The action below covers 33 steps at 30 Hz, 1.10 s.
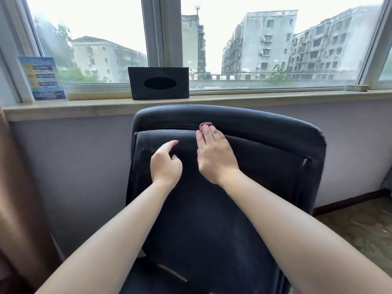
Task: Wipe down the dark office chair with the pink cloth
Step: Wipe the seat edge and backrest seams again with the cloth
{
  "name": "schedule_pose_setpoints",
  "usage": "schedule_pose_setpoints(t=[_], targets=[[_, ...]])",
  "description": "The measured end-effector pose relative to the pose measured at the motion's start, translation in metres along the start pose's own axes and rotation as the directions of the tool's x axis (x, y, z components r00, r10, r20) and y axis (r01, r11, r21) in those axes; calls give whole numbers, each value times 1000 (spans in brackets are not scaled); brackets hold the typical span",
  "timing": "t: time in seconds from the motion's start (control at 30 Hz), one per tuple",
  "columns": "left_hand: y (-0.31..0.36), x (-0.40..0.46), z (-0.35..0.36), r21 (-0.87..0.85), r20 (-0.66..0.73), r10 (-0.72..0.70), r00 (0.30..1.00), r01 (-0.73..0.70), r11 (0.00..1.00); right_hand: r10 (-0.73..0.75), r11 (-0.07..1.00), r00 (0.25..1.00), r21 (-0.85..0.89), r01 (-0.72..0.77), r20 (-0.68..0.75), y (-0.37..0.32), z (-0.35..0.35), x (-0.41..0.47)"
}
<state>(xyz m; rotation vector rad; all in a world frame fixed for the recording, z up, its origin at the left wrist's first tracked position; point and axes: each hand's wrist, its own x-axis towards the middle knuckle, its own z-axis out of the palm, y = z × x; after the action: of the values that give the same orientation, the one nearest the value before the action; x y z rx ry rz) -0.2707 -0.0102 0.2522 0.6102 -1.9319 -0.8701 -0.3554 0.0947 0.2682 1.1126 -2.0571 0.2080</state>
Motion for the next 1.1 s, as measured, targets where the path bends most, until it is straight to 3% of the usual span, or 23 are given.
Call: schedule_pose_setpoints(t=[0.17, 0.43, 0.67, 0.93, 1.1], targets=[[-32, 26, -7, -46, -91, -32, 995, 28, 999, -52, 994, 997, -90, 58, 61, -18, 17, 25], [-75, 55, -30, -102, -185, -179, 966, 162, 981, -178, 980, 979, -75, 185, 99, -54, 34, 64], [-97, 73, -47, -201, -167, -257, 952, 222, 954, -289, 950, 939, -69, 306, 184, -87, 52, 98], [-116, 79, -61, -386, 58, -474, 879, 457, 801, -418, 887, 880, -110, 449, 226, -138, 81, 127], [-115, 76, -70, -297, 15, -490, 872, 472, 830, -502, 826, 842, -181, 534, 197, -145, 85, 123]])
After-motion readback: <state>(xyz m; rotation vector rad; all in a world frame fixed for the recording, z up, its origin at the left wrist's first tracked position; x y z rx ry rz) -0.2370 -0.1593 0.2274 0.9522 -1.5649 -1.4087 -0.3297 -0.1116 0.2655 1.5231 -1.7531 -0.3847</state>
